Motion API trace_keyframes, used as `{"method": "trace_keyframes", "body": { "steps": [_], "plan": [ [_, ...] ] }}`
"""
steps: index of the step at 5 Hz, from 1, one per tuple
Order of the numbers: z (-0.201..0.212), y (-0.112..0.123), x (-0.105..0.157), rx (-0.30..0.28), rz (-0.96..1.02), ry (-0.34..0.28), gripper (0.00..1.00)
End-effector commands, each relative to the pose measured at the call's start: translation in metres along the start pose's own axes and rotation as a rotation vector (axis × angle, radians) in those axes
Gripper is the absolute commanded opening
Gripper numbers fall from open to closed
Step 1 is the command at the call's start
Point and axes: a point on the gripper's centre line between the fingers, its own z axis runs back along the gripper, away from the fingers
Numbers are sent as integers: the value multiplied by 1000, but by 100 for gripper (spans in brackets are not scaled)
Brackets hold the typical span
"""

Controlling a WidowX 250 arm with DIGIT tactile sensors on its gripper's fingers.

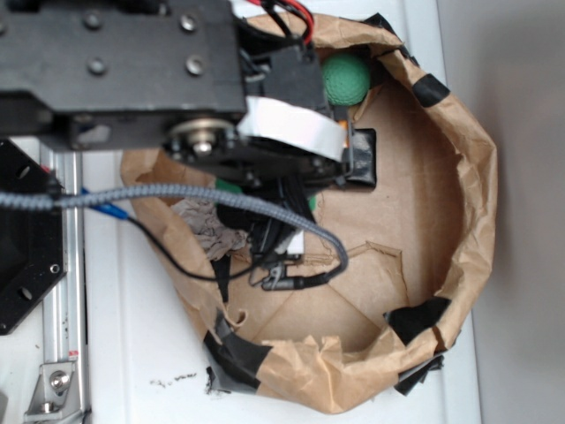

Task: Grab the green block.

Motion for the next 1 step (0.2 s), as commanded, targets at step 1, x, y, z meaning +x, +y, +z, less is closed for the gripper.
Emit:
{"method": "trace_keyframes", "body": {
  "steps": [1],
  "plan": [
    [27, 11, 15, -19, 51, -79, 0]
  ]
}}
